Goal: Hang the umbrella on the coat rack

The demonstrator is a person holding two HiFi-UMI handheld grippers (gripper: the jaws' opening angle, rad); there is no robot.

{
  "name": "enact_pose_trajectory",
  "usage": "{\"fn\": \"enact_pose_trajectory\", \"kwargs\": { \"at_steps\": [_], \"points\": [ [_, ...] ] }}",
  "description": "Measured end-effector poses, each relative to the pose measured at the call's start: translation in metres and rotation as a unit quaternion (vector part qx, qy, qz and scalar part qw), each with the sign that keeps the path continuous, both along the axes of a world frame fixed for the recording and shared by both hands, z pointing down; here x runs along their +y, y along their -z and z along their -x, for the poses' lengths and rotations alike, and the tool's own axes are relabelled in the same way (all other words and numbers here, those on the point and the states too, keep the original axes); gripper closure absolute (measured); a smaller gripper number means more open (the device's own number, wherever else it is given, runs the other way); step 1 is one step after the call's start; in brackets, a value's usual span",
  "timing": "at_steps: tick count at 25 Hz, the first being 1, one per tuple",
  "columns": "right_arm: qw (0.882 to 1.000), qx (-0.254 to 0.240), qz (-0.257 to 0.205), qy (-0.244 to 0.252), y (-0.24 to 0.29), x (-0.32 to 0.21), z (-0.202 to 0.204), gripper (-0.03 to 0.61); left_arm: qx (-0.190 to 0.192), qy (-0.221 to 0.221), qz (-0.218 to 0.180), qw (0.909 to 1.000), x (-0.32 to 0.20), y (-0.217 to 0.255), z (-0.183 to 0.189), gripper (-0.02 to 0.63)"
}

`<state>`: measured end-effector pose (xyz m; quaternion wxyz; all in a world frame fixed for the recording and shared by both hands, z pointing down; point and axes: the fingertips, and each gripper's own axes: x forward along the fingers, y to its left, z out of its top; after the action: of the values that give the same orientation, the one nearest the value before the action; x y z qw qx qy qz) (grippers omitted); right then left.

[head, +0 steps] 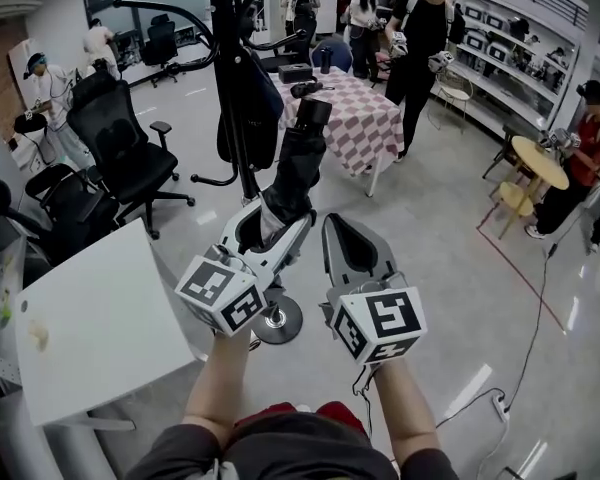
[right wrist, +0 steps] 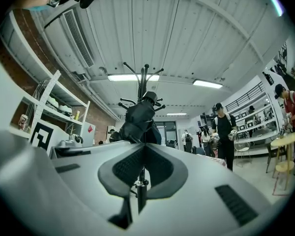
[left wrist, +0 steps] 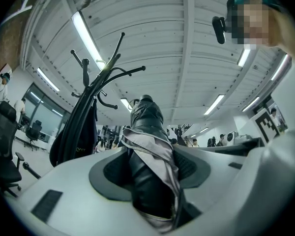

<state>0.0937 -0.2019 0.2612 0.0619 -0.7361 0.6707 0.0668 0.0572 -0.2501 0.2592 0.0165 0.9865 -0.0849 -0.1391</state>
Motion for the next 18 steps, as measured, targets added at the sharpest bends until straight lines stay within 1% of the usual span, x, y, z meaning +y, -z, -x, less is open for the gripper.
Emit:
{"fn": "enact_pose_trajectory", "kwargs": {
  "at_steps": [8,11,18],
  "points": [
    [1.0,-0.001,-0.01,0.014,0.002,-0.015,-0.015,0.561,-0.014,0.016,-0.03,0.9993,-0.012,0.003,-0.018,0.382],
    [1.0,-0.002,-0.016,0.022,0.004,-0.026,-0.028,0.561,-0.018,0.027,-0.04,0.9987,-0.02,0.004,-0.03,0.382],
    [0.998,0.001,-0.025,0.059,0.013,-0.059,-0.063,0.561,-0.021,0.063,-0.048,0.9967,-0.047,0.008,-0.063,0.382]
  ]
}}
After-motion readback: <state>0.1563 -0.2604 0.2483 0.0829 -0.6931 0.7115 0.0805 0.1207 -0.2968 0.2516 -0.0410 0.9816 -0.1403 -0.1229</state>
